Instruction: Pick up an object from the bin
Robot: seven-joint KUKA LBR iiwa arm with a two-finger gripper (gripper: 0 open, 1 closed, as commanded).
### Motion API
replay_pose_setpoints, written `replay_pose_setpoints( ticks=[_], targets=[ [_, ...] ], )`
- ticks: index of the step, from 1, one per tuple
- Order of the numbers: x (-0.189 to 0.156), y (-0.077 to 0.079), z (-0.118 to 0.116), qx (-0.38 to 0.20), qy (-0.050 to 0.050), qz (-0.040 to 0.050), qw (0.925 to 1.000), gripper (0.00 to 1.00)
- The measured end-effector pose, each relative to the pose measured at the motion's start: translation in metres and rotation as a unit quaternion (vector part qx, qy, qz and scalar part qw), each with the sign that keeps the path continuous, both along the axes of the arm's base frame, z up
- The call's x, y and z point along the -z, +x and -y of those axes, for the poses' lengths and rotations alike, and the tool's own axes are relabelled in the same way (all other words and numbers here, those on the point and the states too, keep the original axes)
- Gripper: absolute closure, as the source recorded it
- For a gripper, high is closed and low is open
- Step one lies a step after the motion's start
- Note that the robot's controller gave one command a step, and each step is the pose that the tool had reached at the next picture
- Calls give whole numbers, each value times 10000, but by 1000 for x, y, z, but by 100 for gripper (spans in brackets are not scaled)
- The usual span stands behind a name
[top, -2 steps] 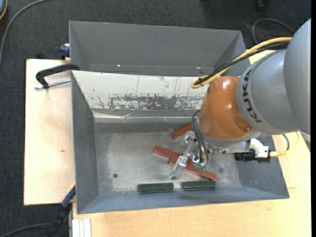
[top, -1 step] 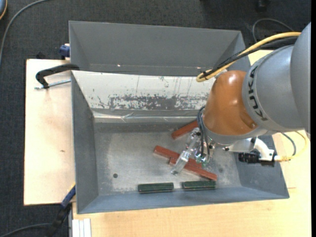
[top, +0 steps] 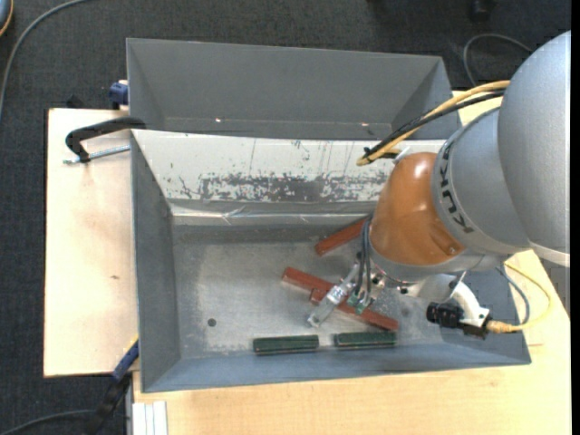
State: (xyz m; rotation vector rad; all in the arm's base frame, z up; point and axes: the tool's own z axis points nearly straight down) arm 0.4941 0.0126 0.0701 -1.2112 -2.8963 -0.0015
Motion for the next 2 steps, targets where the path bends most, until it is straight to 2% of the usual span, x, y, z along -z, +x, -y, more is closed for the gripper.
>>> replay_pose_setpoints(
  ticks=[1, 2],
  targets=[
    [0, 0, -1, -9, -4, 3, 10000, 0],
    [-1, 1, 0, -12, -8, 19, 10000, 100]
  ],
)
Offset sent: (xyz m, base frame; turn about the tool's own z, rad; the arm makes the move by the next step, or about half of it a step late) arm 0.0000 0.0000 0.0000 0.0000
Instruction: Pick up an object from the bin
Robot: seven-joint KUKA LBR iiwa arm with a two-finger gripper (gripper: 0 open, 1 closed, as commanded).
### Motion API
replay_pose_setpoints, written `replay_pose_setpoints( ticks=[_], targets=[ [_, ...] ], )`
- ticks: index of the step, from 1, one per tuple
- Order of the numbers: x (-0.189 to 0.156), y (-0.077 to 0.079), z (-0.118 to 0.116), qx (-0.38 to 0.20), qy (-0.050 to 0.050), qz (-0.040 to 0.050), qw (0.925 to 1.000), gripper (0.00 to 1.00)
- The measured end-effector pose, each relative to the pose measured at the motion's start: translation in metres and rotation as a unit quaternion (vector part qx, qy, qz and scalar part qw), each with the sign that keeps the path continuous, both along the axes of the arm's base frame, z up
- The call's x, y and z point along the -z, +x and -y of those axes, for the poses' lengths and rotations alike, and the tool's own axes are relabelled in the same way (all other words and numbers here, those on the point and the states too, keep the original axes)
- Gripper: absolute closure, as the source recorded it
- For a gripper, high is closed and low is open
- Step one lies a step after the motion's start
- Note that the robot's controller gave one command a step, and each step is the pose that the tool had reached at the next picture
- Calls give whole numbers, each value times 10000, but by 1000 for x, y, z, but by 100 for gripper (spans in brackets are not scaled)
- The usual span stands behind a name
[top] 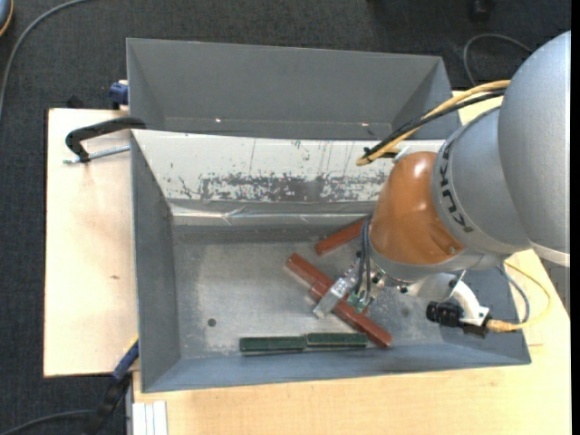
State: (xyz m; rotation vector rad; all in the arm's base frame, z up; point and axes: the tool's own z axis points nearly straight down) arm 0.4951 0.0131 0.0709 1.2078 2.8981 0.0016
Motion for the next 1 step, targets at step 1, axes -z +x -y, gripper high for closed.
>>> replay_pose_setpoints(
  ticks=[1],
  targets=[
    [-126, 2, -1, -12, 4, 39, 10000, 100]
  ],
)
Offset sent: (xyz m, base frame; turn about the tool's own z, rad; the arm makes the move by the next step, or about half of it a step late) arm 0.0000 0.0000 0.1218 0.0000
